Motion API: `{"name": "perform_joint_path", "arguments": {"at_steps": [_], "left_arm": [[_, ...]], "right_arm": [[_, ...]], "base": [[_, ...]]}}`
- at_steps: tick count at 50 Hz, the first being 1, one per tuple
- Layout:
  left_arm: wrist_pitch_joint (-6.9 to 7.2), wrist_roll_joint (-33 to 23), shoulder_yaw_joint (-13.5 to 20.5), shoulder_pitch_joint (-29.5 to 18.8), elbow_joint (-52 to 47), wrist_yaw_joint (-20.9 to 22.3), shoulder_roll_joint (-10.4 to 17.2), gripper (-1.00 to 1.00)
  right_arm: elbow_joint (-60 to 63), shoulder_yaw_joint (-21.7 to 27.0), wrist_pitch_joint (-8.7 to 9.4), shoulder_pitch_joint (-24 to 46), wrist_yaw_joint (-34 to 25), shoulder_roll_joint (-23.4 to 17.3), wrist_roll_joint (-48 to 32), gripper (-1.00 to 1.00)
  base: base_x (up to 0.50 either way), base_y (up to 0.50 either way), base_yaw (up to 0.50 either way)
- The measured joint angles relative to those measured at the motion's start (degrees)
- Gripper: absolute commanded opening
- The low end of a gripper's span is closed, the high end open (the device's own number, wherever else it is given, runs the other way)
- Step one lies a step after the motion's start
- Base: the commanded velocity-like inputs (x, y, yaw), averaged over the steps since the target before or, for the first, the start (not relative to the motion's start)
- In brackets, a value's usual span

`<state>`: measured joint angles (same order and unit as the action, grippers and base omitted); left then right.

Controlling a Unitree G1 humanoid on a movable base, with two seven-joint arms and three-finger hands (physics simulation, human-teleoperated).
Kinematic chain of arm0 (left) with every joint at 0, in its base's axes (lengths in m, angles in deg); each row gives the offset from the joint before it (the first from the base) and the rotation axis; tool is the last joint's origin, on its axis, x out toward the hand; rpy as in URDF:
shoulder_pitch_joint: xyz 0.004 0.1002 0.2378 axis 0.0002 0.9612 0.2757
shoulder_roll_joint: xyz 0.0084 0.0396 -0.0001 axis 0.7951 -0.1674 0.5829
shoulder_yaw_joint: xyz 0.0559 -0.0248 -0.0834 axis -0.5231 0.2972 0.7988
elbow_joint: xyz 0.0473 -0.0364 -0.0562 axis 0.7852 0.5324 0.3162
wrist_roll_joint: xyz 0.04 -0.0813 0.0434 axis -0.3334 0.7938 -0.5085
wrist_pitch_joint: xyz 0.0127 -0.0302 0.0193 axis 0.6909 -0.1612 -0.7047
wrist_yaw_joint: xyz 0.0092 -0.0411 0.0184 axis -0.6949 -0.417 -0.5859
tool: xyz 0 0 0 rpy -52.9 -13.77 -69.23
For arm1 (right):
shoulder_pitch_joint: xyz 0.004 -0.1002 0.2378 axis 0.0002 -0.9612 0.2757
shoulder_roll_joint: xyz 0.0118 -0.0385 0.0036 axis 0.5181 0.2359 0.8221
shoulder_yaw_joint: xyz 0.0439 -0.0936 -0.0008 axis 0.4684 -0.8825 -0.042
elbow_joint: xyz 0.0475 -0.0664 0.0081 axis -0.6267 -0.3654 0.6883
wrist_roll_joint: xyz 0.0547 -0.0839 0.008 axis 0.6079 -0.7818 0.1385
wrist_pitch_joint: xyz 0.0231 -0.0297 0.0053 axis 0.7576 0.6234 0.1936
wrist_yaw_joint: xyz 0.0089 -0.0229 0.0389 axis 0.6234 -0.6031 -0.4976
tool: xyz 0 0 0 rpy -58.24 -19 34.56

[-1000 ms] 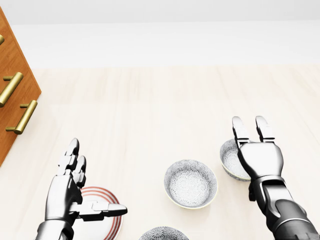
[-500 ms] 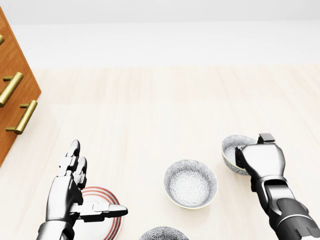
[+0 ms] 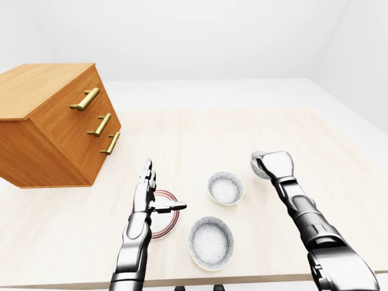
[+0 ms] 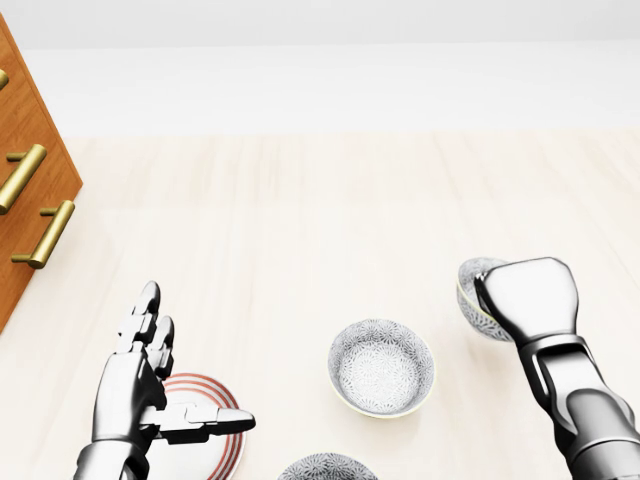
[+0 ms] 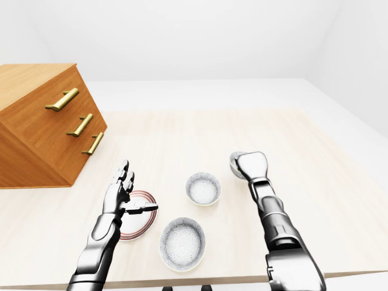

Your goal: Stack the bowl at the front on the bowl in the middle.

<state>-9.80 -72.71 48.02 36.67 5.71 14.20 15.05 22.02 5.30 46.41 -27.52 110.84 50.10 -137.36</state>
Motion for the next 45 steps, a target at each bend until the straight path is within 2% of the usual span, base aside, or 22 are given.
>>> {"name": "perform_joint_path", "arguments": {"at_steps": [8,21,35,45], "left_arm": [[0.23,0.1,0.0,0.0,-0.1,0.0,0.0,1.0],[0.28,0.2,0.1,-0.2,0.1,0.0,0.1,1.0],[0.56,0.4,0.3,-0.2,-0.2,0.0,0.1,1.0],[0.87,0.5,0.3,-0.1,-0.6,0.0,0.1,1.0]], "right_arm": [[9.4,2.1,0.0,-1.9,0.0,-0.7,-1.4,-1.0],[32.7,7.0,0.0,-3.8,-0.5,-2.3,-4.3,-1.0],[53.3,9.2,0.0,-6.7,-7.6,-0.4,-5.4,-1.0],[62.2,8.9,0.0,-8.4,-13.5,1.9,-4.9,-1.0]], "base": [[0.0,0.0,0.0],[0.0,0.0,0.0],[0.0,0.0,0.0],[0.0,0.0,0.0]]}}
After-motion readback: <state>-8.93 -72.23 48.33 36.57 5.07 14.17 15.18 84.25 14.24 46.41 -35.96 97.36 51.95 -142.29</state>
